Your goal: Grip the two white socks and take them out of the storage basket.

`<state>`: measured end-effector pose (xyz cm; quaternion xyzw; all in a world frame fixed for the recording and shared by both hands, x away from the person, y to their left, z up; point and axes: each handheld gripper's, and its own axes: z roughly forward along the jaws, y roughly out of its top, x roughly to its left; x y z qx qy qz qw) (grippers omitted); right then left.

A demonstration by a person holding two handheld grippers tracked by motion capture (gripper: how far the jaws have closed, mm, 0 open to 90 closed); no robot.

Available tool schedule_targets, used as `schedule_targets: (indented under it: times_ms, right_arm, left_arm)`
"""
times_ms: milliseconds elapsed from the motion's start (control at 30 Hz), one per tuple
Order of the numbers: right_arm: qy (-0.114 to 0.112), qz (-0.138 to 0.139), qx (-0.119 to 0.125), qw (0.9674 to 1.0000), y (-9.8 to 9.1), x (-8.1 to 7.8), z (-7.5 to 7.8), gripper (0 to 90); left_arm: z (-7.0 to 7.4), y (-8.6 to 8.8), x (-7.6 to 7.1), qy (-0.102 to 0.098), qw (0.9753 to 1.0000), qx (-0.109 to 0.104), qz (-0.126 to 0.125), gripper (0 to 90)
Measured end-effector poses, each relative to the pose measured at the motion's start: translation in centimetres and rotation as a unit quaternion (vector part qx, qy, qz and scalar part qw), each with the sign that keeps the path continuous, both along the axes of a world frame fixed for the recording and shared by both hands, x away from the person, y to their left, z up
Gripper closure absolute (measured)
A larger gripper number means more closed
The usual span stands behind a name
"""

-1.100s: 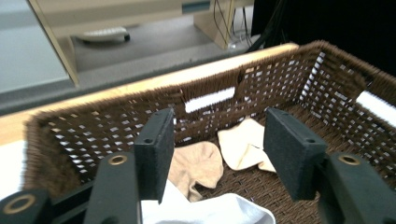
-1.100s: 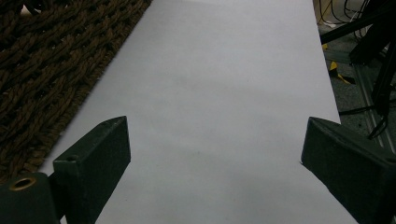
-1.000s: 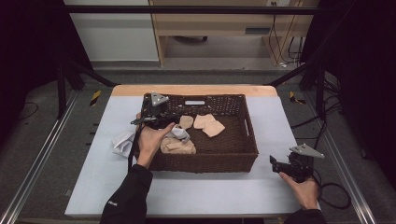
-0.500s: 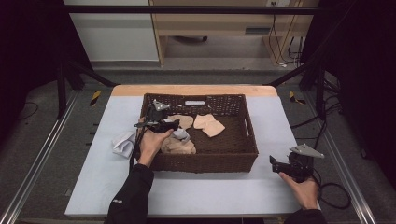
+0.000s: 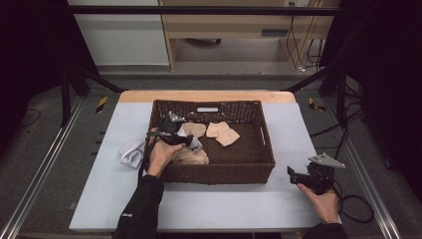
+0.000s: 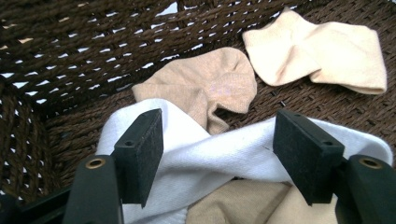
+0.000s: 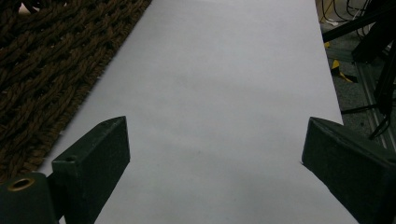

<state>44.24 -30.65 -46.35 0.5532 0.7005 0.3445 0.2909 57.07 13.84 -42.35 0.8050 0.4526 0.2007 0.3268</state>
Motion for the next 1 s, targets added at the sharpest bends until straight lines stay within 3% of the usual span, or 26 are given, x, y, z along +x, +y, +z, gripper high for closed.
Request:
schedule_targets:
  times_ms: [300,333,433,467,533,567,600,633,800,933,967,1000]
  right_arm:
    - [0.003,0.001,0.0,1.0,0.1,0.0,0.0,7.9]
    - [0.003,0.001,0.0,1.0,0.1,0.0,-0.1,7.9]
    - [0.004,0.001,-0.001,1.0,0.1,0.0,-0.1,8.0]
    - [0.003,0.002,0.0,1.0,0.1,0.0,0.0,8.0]
    - [0.003,0.001,0.001,1.0,0.1,0.0,0.0,7.9]
    - [0.003,0.002,0.001,1.0,0.1,0.0,0.0,8.0]
    - [0.003,0.002,0.001,1.0,0.1,0.0,0.0,8.0]
    - [0.004,0.002,0.0,1.0,0.1,0.0,0.0,8.0]
    - [0.005,0.001,0.0,1.0,0.0,0.0,0.0,8.0]
    - [0.006,0.001,0.0,1.0,0.0,0.0,0.0,8.0]
    - [0.006,0.001,0.0,1.0,0.0,0.0,0.0,8.0]
    - [0.006,0.001,-0.001,1.0,0.0,0.0,0.0,8.0]
  left_arm:
    - [-0.4,-0.3,0.1,0.016,0.9996,0.02,-0.012,45.6]
    - [-0.5,-0.3,0.1,0.02,0.9996,0.019,-0.011,51.6]
    - [-0.6,-0.4,0.1,0.034,0.999,0.026,-0.009,56.4]
    - [-0.7,-0.4,0.2,0.043,0.9987,0.027,-0.004,63.4]
    - [-0.7,-0.4,0.2,0.052,0.9984,0.023,-0.001,67.4]
    - [-0.7,-0.4,0.2,0.06,0.9979,0.023,-0.001,75.7]
    - [-0.7,-0.4,0.2,0.063,0.9977,0.022,-0.001,75.7]
    - [-0.6,-0.4,0.1,0.07,0.9974,0.018,-0.001,81.6]
    - [-0.1,-0.2,-0.2,0.061,0.9981,0.004,0.0,86.8]
    - [0.8,0.4,-0.6,0.028,0.9983,-0.051,-0.001,87.6]
    - [0.8,0.4,-0.6,0.028,0.9983,-0.051,-0.001,87.7]
    - [1.0,0.6,-0.8,0.018,0.9976,-0.066,-0.002,87.7]
